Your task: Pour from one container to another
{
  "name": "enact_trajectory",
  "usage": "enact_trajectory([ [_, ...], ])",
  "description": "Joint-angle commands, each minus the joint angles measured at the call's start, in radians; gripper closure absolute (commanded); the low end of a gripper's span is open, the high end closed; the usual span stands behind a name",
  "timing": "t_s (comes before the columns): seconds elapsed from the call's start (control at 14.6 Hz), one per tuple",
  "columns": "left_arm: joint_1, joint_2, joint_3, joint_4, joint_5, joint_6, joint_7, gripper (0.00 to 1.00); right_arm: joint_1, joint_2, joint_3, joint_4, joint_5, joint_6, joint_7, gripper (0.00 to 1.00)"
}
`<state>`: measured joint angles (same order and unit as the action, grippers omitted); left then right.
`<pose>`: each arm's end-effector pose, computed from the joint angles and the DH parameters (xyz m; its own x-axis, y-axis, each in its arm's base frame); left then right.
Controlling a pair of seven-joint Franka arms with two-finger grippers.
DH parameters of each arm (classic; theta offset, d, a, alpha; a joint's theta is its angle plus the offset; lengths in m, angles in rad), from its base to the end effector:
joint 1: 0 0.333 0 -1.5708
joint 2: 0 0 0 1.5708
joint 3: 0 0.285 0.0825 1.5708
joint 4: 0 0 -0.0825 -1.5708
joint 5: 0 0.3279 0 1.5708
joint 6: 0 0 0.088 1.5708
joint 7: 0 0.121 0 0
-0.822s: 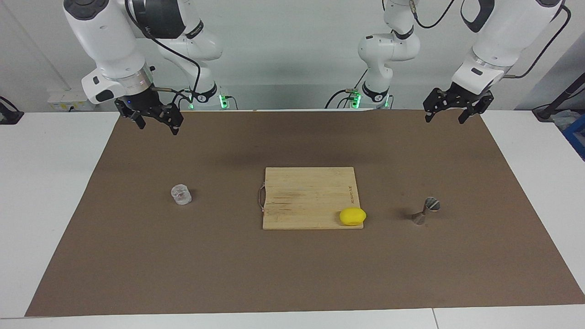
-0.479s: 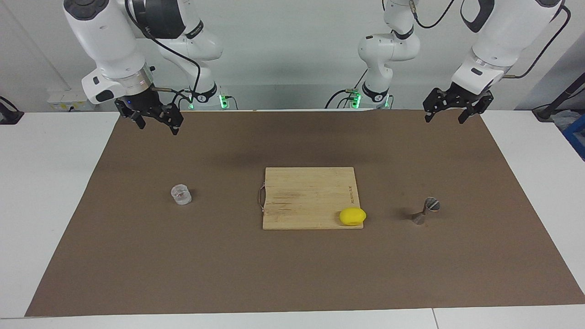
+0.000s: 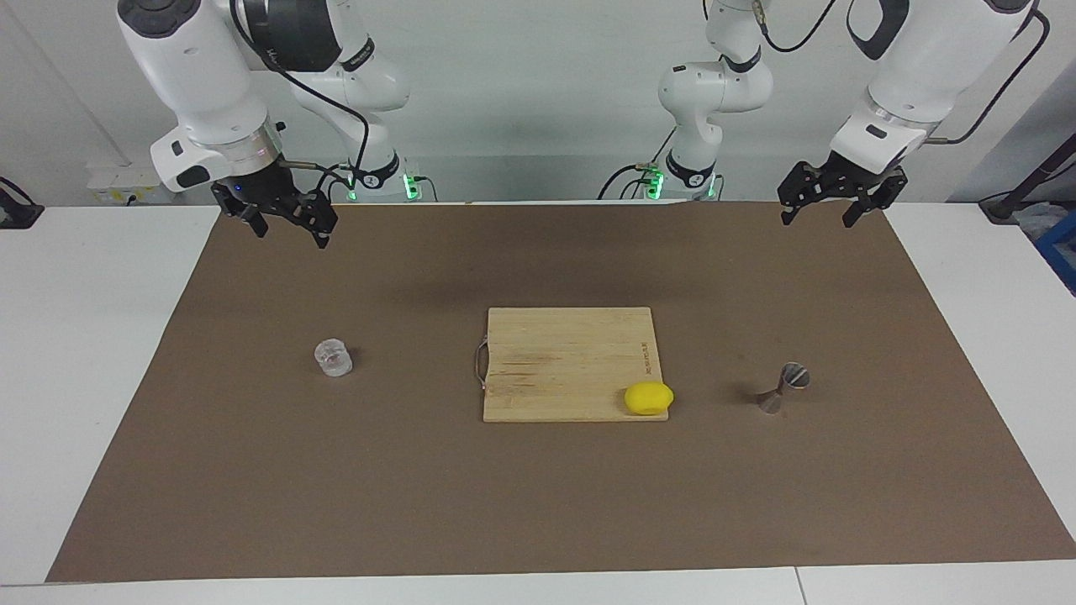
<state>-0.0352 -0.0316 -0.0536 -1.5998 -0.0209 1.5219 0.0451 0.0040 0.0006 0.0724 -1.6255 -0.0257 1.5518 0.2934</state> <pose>0.4813 -0.0459 0.5789 0.9899 -0.1343 -0.0454 -0.1335 -0.9908 0.0213 0.4922 0.0345 0.5550 0.9744 -0.2158 -0.0636 -0.2132 -0.9759 0.0460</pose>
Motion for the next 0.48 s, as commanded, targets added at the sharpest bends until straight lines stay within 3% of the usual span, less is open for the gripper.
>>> enact_trajectory([
  [0.0, -0.012, -0.011, 0.006, 0.001, 0.007, -0.011, 0.01, 0.0, -0.007, -0.022, 0.004, -0.024, 0.018, 0.014, -0.049, 0.0],
  [0.41, -0.026, -0.016, 0.006, -0.022, 0.006, 0.021, 0.013, 0.0, -0.007, -0.019, 0.003, -0.02, 0.003, 0.024, -0.154, 0.0],
])
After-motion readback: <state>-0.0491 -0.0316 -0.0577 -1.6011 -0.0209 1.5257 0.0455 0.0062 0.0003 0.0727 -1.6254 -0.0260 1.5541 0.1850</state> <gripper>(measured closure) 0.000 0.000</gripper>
